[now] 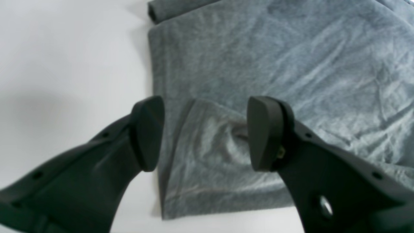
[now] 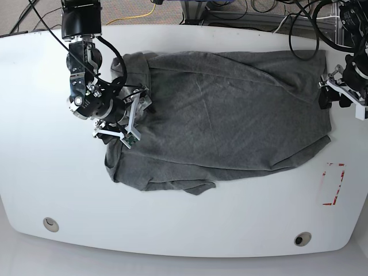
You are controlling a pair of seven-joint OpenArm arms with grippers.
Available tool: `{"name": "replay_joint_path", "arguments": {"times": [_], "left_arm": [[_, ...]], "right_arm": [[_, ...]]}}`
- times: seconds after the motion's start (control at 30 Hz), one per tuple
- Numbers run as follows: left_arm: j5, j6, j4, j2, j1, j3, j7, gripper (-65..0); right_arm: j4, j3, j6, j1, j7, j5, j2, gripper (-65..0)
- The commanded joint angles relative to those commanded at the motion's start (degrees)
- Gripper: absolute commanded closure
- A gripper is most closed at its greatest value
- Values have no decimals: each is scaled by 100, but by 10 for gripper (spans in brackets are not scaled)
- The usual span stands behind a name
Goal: Layout the t-shirt on the table in an organized manner, then fold the t-shirt properly
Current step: 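Release the shirt and move the right gripper onto its collar edge, then grasp the shirt edge with the right gripper and adjust its position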
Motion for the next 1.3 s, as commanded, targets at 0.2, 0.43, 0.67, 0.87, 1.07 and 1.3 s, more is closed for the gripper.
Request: {"name": "replay_joint_path", "arguments": {"times": [0.2, 0.43, 0.67, 0.87, 1.07, 1.3], "left_arm": [[0, 0, -70, 35, -132, 26, 0, -379], [273, 0, -70, 149, -211, 158, 0, -379], [695, 0, -70, 378, -220, 457, 0, -379], [747, 0, -70, 466, -281, 545, 0, -379], [756, 0, -70, 492, -334, 545, 0, -379], [756, 0, -70, 492, -343, 545, 0, -379]], "right_arm": [[281, 0, -176, -343, 35, -1081, -466, -556], [440, 9, -185, -712, 352, -2127, -932, -555], [475, 0, -193, -949, 703, -3147, -1433, -555], [466, 18, -202, -1037, 985, -3719, -1644, -553], [457, 18, -624, -1116, 1222, -3921, -1600, -553], [422, 343, -712, -1152, 1284, -3921, -1495, -553]]}}
